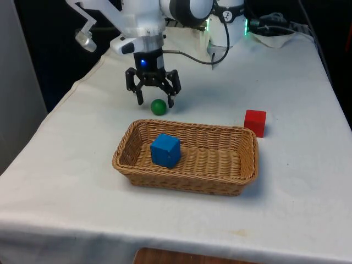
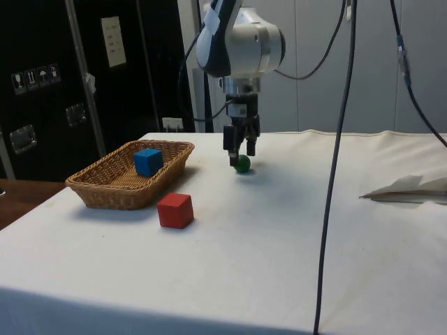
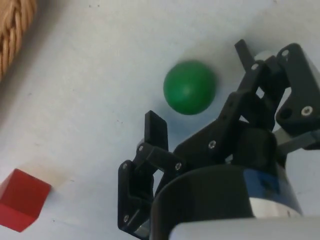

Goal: Place all non-red objects into the basket.

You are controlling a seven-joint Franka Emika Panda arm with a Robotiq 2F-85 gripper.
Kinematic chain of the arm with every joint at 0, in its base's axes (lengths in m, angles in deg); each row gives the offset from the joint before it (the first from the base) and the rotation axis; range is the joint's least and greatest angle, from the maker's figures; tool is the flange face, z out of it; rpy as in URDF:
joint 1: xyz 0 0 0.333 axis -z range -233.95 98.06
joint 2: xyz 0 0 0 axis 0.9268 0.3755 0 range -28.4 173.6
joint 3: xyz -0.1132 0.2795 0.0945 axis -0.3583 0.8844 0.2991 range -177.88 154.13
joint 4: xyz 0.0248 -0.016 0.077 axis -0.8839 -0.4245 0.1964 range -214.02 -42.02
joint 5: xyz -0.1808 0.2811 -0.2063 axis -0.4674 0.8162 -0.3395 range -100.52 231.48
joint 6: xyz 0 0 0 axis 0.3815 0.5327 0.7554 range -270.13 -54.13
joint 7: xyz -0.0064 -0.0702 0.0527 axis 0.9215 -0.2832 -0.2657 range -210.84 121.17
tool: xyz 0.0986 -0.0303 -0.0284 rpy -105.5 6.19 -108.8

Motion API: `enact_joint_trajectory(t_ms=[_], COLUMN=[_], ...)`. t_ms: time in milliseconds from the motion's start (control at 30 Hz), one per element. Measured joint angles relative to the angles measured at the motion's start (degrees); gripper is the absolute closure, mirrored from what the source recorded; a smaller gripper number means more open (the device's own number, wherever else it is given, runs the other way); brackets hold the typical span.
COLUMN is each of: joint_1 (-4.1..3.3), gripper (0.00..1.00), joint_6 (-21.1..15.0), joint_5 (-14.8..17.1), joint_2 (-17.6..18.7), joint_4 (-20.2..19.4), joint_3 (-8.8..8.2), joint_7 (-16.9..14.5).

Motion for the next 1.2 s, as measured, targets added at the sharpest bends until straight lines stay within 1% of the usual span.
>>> enact_joint_trajectory(t_ms=[300,433,467,500,567,700,733,1100,1200], joint_1=[0.00,0.00,0.00,0.00,0.00,0.00,-0.06,-0.17,-0.29], gripper=[0.00,0.00,0.09,0.09,0.30,0.76,1.00,1.00,1.00], joint_6=[0.00,0.00,0.00,0.00,0.00,0.00,0.00,0.06,0.11], joint_5=[3.61,3.67,3.67,3.67,3.67,3.67,3.55,3.55,3.50], joint_2=[2.23,2.23,2.23,2.23,2.23,2.23,2.18,2.18,1.49], joint_4=[0.92,0.97,0.97,0.97,0.97,0.97,0.97,0.97,1.03], joint_3=[0.11,0.11,0.11,0.11,0.11,0.06,-0.17,-0.34,-0.52], joint_7=[-2.58,-2.58,-2.58,-2.58,-2.58,-2.58,-2.64,-2.69,-2.69])
